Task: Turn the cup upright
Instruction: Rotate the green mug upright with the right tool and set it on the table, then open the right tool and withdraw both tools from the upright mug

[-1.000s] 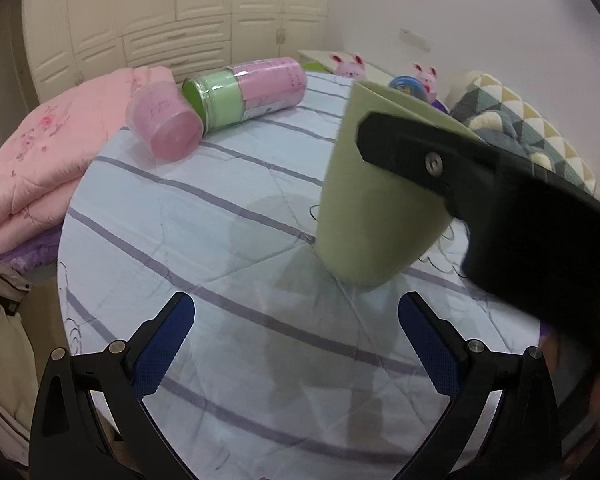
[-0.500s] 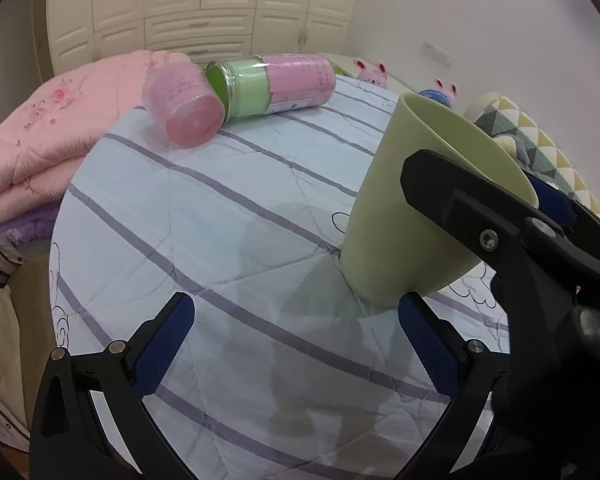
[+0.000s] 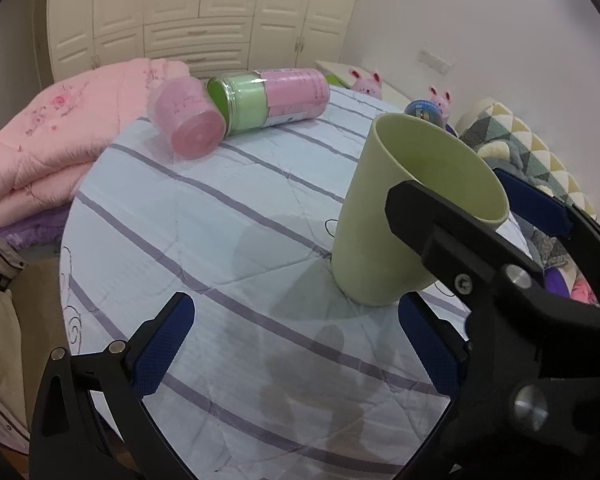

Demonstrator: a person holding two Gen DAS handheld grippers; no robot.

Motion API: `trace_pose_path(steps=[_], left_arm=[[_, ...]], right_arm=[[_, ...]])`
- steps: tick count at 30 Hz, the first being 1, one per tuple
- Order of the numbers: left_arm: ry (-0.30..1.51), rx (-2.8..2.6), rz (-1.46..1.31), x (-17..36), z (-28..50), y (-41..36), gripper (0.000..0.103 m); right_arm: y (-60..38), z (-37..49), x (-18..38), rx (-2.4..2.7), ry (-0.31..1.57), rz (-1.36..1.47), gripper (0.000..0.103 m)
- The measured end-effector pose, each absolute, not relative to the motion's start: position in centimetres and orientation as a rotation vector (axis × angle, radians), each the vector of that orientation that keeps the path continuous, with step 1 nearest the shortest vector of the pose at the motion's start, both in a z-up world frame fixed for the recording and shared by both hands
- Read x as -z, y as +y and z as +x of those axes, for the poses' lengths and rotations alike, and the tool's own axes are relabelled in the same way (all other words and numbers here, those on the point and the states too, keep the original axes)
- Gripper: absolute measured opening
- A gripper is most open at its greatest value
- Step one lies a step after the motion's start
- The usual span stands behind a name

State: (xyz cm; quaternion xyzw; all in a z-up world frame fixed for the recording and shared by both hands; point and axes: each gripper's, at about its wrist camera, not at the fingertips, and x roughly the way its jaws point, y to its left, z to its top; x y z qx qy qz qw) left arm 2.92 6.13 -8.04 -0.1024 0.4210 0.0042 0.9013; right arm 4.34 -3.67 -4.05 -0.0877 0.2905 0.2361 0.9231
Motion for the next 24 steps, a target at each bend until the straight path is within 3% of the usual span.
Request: trace_pose_path(steps=[24], left_arm=[[0.775,0.008,-0.140,4.6,1.4,3.1,0.103]], right_arm=[[-12.9,1.6,0.6,-0.430,0.429,-0.006,0.083]])
